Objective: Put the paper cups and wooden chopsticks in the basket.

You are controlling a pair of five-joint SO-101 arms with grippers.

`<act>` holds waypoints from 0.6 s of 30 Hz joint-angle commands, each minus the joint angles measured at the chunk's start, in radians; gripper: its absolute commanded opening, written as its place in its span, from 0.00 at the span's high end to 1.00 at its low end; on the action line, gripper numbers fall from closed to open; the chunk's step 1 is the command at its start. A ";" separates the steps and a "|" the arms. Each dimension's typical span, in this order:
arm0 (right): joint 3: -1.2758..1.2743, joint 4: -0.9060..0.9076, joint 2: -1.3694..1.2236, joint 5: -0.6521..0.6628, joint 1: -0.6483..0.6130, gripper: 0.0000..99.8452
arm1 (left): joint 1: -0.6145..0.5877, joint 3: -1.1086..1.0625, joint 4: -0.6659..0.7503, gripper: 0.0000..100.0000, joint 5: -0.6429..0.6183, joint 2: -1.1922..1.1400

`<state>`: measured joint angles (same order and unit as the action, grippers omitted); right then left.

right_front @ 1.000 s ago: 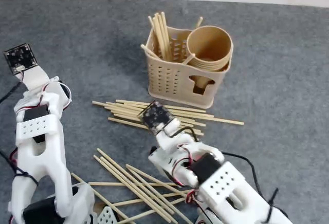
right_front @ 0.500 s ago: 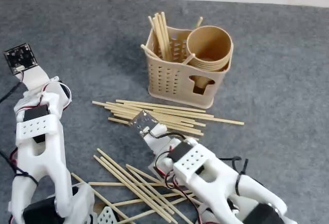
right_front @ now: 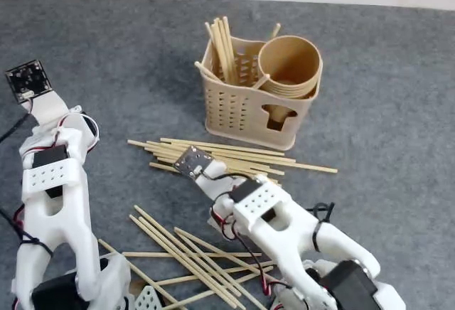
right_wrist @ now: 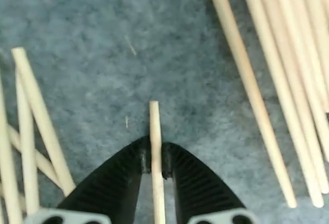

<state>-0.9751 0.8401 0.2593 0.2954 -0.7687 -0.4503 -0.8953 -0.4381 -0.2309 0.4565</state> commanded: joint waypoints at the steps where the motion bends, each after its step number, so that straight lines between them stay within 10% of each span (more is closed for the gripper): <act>1: 0.047 0.082 0.047 0.014 0.004 0.99 | -0.007 0.005 0.018 0.99 -0.003 0.027; 18: -0.119 0.119 0.783 0.072 0.065 0.99 | -0.005 0.005 0.018 0.99 -0.003 0.027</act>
<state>-1.0902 0.9536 0.8976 0.3537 -0.7442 -0.4503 -0.8953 -0.4381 -0.2309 0.4565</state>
